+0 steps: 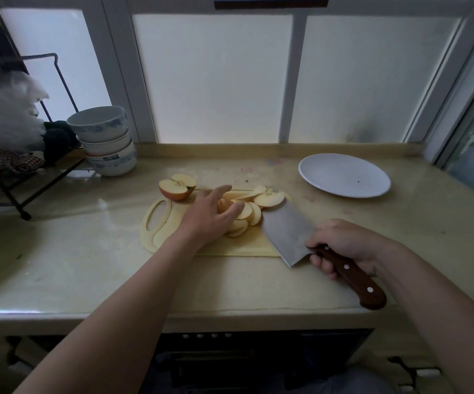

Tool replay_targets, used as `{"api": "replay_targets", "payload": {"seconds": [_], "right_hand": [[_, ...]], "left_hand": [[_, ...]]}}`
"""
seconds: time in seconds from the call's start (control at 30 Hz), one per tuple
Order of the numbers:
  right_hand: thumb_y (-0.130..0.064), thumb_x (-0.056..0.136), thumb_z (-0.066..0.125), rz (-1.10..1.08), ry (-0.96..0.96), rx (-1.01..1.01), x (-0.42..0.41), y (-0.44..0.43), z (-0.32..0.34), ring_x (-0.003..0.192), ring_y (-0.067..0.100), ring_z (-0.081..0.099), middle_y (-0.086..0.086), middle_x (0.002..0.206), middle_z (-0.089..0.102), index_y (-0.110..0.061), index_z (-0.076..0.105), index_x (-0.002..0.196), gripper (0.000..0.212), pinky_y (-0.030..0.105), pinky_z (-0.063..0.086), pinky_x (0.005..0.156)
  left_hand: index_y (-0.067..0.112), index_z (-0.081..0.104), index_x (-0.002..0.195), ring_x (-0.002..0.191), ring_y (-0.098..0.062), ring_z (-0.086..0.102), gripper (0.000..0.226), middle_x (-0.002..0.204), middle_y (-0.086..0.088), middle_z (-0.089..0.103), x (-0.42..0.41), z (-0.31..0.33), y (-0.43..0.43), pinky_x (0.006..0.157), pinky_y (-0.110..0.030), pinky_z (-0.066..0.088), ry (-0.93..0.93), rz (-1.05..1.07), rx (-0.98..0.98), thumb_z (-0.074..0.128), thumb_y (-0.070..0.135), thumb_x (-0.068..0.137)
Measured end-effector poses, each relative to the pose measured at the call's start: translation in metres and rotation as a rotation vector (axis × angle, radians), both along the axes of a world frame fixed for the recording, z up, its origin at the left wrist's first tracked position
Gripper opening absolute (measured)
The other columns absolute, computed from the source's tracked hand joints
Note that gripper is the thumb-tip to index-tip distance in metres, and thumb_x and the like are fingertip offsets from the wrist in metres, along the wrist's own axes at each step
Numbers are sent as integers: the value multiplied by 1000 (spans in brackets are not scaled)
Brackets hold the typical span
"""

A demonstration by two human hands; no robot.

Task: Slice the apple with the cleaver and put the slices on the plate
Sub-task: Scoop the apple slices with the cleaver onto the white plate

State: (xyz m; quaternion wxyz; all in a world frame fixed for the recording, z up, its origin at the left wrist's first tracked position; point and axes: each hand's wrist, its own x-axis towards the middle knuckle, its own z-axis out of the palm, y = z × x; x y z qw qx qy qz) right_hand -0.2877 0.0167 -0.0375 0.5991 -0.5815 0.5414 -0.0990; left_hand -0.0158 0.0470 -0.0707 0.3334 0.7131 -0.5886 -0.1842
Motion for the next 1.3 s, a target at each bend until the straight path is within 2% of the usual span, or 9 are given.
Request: {"api": "replay_targets", "payload": {"seconds": [0.17, 0.27, 0.37, 0.47, 0.57, 0.87, 1.3], "right_hand": [[-8, 102, 50, 113, 0, -5, 16, 8, -4, 43, 17, 47, 12, 64, 57, -7, 51, 102, 1, 24, 43, 40], [-9, 103, 51, 135, -1, -12, 17, 8, -5, 43, 16, 47, 11, 63, 57, -8, 51, 98, 5, 25, 43, 40], [-9, 103, 51, 136, -3, -31, 17, 10, -4, 42, 15, 45, 9, 62, 57, -8, 51, 97, 6, 24, 43, 39], [-10, 103, 52, 141, -16, -37, 14, 11, -4, 42, 15, 44, 9, 63, 56, -8, 52, 98, 5, 24, 42, 39], [-12, 103, 53, 145, -35, -44, 11, 12, -5, 43, 14, 44, 8, 64, 56, -9, 53, 98, 6, 24, 42, 38], [-7, 102, 50, 153, -100, -43, 5, 11, -2, 40, 12, 41, 7, 63, 55, -9, 53, 95, 8, 24, 39, 36], [-5, 101, 50, 147, -145, -38, -3, 11, 1, 39, 11, 42, 6, 62, 55, -9, 51, 94, 8, 22, 40, 36]], "left_hand": [[44, 43, 147, 142, -30, 35, 68, 155, -12, 33, -2, -2, 2, 115, -49, 38, -102, -41, 6, 61, 67, 86], [47, 41, 148, 148, -32, 22, 73, 162, -8, 21, -5, -2, 4, 119, -49, 29, -158, -47, -4, 62, 70, 82], [52, 32, 151, 152, -31, 12, 81, 166, -3, 15, -10, -2, 5, 121, -49, 19, -327, -82, 1, 57, 78, 79], [55, 24, 152, 149, -31, 21, 83, 162, 2, 28, -14, -3, 2, 118, -44, 24, -499, -77, 28, 48, 85, 78], [55, 27, 151, 142, -29, 32, 78, 151, 7, 44, -15, -6, -2, 111, -39, 34, -583, -56, 13, 43, 85, 81], [51, 36, 149, 127, -28, 48, 71, 136, 5, 55, -23, 2, -4, 102, -37, 41, -613, -62, -9, 43, 80, 84], [51, 42, 146, 122, -27, 50, 67, 131, 2, 57, -29, 9, -8, 98, -35, 41, -572, -75, 6, 50, 75, 84]]}}
